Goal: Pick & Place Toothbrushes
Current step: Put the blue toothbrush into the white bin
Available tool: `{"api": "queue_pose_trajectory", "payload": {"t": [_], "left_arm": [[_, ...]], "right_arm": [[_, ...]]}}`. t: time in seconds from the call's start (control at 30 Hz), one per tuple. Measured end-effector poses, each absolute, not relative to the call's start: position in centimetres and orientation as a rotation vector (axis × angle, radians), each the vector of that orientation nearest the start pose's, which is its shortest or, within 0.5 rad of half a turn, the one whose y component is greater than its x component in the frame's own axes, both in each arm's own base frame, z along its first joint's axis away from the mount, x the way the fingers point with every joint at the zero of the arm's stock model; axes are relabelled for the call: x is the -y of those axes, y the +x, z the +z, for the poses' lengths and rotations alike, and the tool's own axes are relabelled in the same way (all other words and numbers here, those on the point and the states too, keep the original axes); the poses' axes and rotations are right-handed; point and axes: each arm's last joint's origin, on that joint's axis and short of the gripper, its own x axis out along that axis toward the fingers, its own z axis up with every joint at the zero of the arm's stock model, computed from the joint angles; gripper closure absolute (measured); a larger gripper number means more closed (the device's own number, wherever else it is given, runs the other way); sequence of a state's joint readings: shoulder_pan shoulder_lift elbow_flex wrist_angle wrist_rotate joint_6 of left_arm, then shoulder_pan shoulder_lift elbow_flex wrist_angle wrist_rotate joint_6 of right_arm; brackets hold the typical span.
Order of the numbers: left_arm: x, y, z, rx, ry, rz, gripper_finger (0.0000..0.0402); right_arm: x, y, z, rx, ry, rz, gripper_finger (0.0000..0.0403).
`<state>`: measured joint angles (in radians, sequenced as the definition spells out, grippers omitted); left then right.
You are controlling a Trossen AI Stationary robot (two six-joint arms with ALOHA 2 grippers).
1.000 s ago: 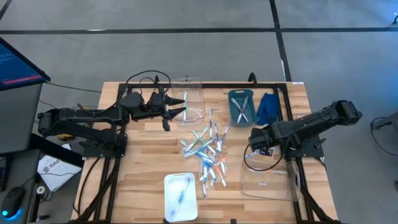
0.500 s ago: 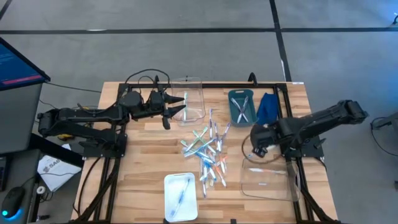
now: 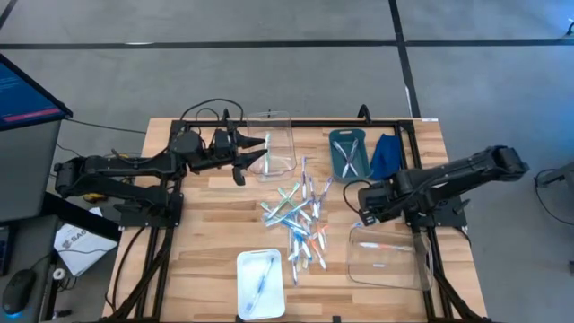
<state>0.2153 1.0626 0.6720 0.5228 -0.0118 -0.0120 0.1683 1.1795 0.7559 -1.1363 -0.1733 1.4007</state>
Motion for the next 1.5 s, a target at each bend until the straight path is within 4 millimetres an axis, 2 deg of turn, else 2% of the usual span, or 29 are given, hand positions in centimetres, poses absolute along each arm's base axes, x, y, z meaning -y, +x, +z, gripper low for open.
{"api": "queue_pose_trajectory", "payload": {"t": [0.2,0.5,0.6,0.77,1.0,1.2,1.5], "left_arm": [[-4.9,23.2,30.9,0.127,0.005,0.15,0.0266],[-4.6,23.2,30.7,0.112,0.006,0.084,0.0266],[-4.6,23.2,30.7,0.111,0.007,0.084,0.0266],[-4.6,23.2,30.7,0.113,0.012,0.085,0.0266],[-4.6,23.2,30.7,0.111,0.013,0.084,0.0266],[-4.6,23.2,30.7,0.109,0.013,0.084,0.0266],[-4.6,23.2,30.7,0.11,0.013,0.084,0.0266]], "right_arm": [[-3.4,16.6,20.0,-1.608,1.193,-0.887,0.0403],[-2.4,17.1,19.8,-1.627,1.305,-0.86,0.0403],[-1.9,17.3,19.8,-1.606,1.306,-0.853,0.0403],[-1.4,17.6,19.3,-1.606,1.352,-0.935,0.0403],[-1.3,18.5,17.5,-1.706,1.296,-0.986,0.0395],[-1.4,19.2,15.8,-1.81,1.252,-0.991,0.0337],[-0.7,19.4,15.4,-1.811,1.276,-1.016,0.0215]]}}
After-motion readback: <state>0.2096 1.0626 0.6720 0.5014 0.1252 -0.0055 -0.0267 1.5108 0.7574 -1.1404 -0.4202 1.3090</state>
